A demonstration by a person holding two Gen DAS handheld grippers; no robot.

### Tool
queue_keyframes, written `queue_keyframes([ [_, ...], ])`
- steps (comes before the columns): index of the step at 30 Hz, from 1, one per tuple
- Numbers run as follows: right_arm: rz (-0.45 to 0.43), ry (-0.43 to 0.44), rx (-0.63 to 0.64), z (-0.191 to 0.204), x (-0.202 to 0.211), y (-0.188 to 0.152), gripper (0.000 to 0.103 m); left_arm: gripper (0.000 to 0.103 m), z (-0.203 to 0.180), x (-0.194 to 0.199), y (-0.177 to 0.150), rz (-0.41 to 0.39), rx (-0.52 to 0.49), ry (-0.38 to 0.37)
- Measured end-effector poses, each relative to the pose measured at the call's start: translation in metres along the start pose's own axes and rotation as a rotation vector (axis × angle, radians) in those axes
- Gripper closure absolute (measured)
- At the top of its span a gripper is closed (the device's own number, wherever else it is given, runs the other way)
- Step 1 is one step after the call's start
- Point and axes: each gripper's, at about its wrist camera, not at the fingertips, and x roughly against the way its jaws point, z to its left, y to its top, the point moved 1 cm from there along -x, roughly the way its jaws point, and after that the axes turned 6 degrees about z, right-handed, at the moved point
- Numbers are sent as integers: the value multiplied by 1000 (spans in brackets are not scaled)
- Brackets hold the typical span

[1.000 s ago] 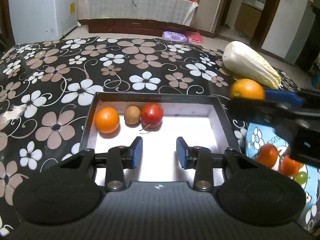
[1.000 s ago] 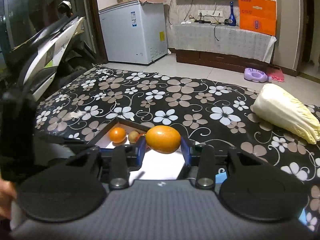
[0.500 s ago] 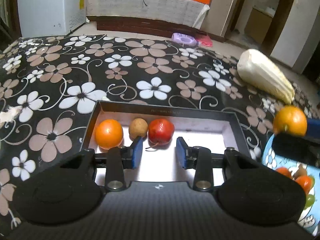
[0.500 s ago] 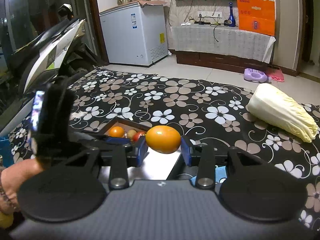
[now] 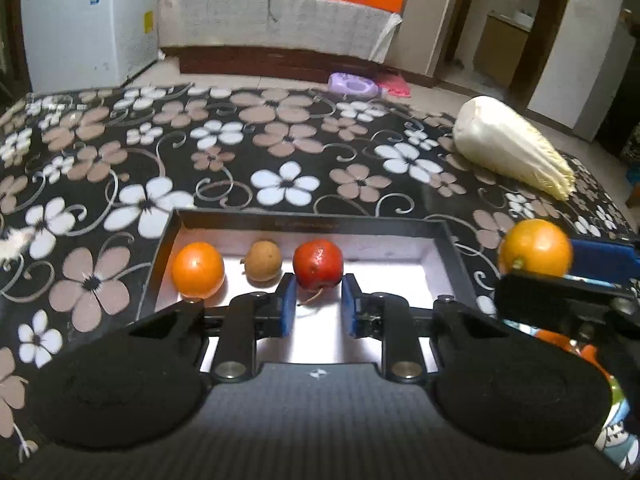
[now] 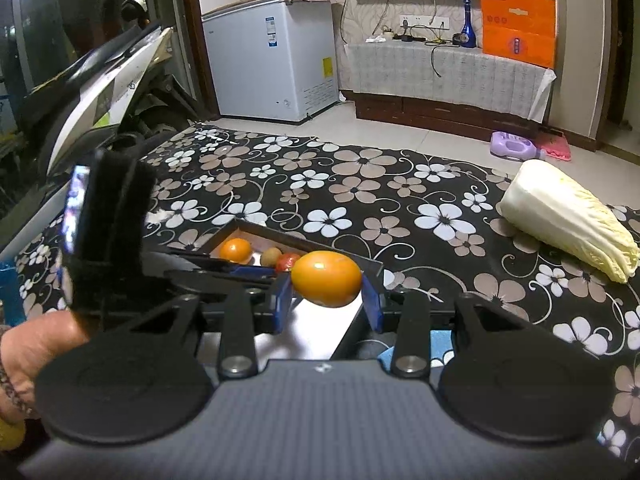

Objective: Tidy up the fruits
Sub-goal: 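Lower the left tool onto the red fruit in the tray and grasp it, then carry the red fruit and yellow-orange tomato with both tools over the plate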

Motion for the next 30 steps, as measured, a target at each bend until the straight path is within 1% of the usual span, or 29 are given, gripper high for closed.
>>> queue_keyframes([
  [2, -2, 1, -5, -2, 1, 0, 62, 74, -2, 8, -2, -12, -13, -6],
  [5, -1, 4, -3, -1, 2, -1, 62, 74, -2, 16, -6, -12, -24, 8],
  [12, -4, 9, -7, 9, 4, -5, 62, 74, 0, 29, -16, -4, -17, 39],
  [20, -38, -6, -20, 25, 20, -13, 62, 74, 1, 46, -30, -11, -6, 68],
  [23, -58, -7, -35, 28, 28, -18, 62, 74, 0, 51, -34, -10, 1, 66],
  [30, -64, -13, -69, 27, 43, -33, 62, 74, -16, 63, -44, -13, -15, 56],
])
